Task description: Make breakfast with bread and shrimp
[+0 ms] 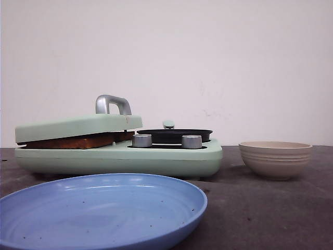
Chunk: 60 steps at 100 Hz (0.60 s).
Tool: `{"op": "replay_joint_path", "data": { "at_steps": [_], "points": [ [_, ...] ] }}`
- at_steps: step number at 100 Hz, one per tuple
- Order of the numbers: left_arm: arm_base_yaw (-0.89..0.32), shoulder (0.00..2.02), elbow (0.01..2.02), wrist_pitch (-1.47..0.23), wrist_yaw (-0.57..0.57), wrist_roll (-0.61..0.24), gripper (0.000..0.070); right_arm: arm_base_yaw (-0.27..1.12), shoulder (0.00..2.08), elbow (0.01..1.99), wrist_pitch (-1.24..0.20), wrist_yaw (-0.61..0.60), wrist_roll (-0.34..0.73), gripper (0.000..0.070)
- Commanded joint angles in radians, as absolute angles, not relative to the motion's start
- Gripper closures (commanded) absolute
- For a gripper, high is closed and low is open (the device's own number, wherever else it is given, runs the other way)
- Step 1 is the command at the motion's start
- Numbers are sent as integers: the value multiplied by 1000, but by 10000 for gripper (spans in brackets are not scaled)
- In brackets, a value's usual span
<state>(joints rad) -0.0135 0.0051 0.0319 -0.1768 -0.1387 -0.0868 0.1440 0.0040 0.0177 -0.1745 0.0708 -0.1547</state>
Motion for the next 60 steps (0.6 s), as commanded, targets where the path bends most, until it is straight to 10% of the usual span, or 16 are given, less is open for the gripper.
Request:
{"op": "replay_joint_path", "data": {
  "at_steps": [1,60],
  "points": [
    [-13,4,14,-181,-138,-71,700,146,4,12,-182,58,-62,700],
    [-13,4,14,-181,-138,-71,700,146,4,12,-155,26,-48,700]
  ]
}}
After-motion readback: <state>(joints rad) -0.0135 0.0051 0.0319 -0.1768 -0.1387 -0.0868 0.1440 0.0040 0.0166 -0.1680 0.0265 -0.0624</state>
